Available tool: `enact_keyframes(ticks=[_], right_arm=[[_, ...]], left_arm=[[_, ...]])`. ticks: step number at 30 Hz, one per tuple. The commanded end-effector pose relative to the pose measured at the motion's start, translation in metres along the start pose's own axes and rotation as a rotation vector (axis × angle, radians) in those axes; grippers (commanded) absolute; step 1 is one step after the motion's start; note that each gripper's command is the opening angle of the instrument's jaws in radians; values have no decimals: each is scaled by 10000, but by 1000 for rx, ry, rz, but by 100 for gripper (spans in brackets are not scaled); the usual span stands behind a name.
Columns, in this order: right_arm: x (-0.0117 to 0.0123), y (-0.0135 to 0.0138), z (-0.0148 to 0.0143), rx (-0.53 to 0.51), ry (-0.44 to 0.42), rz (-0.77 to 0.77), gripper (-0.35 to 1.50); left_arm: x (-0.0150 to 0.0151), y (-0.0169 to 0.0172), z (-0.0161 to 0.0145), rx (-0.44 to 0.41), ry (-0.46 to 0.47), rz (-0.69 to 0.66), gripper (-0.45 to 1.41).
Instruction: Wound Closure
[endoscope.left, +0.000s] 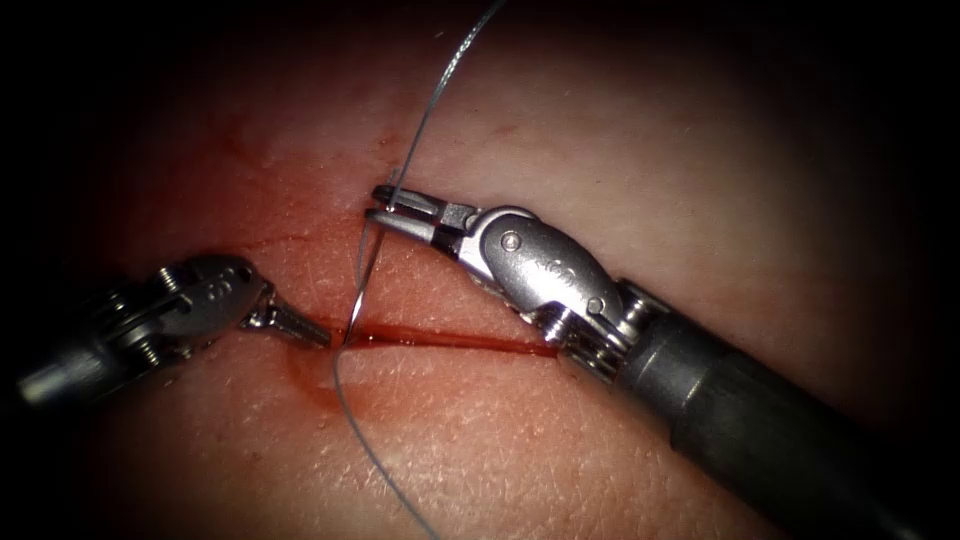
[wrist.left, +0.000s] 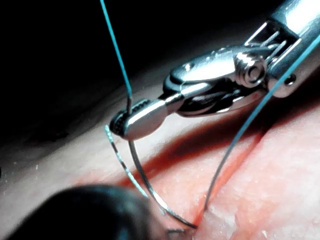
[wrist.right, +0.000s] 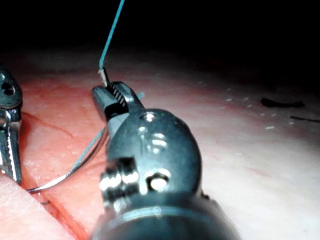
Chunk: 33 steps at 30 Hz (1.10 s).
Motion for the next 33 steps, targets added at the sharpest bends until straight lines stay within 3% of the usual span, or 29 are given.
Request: enact_keyframes(ticks=[1,9,18,22,33], right_arm=[[6,4,10,-2,15,25,-35],[-10,1,15,12,20,194,-35],[-8,-8,17,31,-27,282,-35],[-7,-11,16,-9,-53,374,-35],[-11,-18,17,-26,-54,541,-35]], left_arm=[[-12,4,-4,-4,-4,6,-45],[-12,4,-3,-5,-5,5,-45],[-12,4,-3,-5,-5,5,-45],[-12,4,-3,-5,-5,5,-45],[-11,4,-2,-6,-5,6,-45]])
